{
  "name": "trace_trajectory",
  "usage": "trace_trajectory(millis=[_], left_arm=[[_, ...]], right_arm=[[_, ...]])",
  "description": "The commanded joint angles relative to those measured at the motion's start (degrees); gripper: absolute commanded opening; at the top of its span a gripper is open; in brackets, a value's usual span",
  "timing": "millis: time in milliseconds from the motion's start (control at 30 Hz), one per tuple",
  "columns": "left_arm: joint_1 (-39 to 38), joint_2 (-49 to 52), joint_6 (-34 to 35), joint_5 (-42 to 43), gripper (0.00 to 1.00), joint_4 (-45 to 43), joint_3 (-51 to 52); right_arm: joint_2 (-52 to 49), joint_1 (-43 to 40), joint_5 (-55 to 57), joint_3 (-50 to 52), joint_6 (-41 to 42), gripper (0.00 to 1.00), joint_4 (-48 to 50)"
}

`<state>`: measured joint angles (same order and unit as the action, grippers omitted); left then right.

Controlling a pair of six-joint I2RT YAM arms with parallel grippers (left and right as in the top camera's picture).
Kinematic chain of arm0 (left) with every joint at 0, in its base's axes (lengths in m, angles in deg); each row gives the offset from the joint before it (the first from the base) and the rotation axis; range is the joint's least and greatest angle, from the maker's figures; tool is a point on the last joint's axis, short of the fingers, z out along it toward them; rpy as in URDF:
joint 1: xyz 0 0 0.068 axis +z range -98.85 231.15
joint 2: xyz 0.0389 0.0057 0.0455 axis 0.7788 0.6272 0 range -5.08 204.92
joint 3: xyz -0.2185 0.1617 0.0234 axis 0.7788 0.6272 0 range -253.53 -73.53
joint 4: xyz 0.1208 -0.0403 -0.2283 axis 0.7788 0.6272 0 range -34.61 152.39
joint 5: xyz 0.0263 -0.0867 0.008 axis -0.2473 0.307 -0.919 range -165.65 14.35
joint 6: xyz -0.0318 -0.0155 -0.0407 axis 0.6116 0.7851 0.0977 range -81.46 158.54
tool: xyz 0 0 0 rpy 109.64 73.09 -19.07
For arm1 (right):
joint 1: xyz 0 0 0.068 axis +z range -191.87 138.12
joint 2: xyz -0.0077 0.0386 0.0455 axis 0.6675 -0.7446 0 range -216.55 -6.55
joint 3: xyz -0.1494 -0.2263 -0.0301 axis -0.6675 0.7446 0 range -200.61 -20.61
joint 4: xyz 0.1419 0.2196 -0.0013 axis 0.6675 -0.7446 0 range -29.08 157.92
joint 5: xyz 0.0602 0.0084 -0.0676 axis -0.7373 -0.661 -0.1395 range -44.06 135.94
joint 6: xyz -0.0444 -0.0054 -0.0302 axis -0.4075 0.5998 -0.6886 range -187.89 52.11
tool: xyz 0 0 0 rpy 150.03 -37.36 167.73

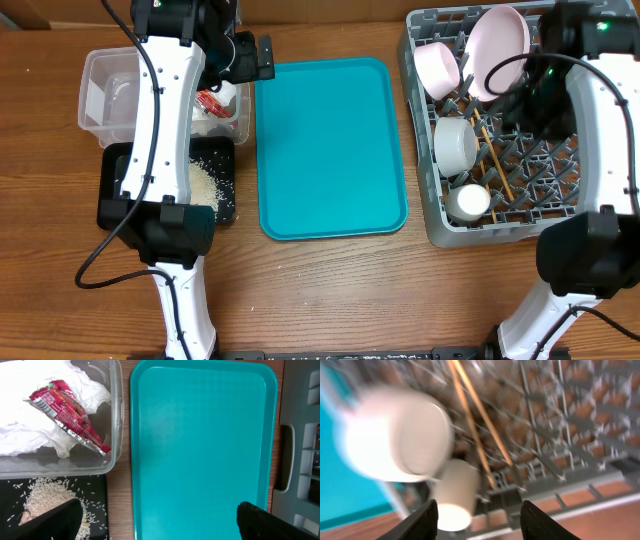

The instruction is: Sort waste into correct bins and load items into the dishwasher

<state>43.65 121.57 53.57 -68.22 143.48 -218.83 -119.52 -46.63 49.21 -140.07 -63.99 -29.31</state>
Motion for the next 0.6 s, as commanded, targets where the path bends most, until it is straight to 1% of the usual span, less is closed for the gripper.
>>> trace_trajectory(millis=[0,33,133,200,367,467,567], left_arm=[[-0.39,-0.42,-0.02,-0.37,1.0,-0.07,-1.07],[-0.39,-0.42,0.0,-0.37,1.0,-0.07,-1.07],[-0.39,-0.42,0.0,-0.37,1.0,-0.09,-1.07],[-0.39,-0.42,0.0,-0.39,1.0,-0.09,-1.07],[-0.39,-0.42,-0.02,-0.39,1.0,-0.07,-1.07],[-0.39,-0.42,0.0,-0.37,1.0,-0.07,-1.07],[-0.39,-0.42,0.0,-0.37,1.0,-0.07,-1.07]], right_arm=[[4.7,2.05,-5.46,-10.69,0.81,0.76,0.17],[5.46,2.54,-6.54,-13.03,0.81,1.0,0.17],[7.13,3.74,-12.52,-18.69,0.83,1.0,0.81],[7.69,4.17,-14.69,-20.52,0.79,1.0,1.16],[9.31,3.32,-10.4,-21.16,0.55,1.0,0.17],[12.7,0.9,-12.31,-21.16,-0.55,1.0,0.17],[17.09,-0.37,-14.53,-21.14,-4.92,1.0,0.17]])
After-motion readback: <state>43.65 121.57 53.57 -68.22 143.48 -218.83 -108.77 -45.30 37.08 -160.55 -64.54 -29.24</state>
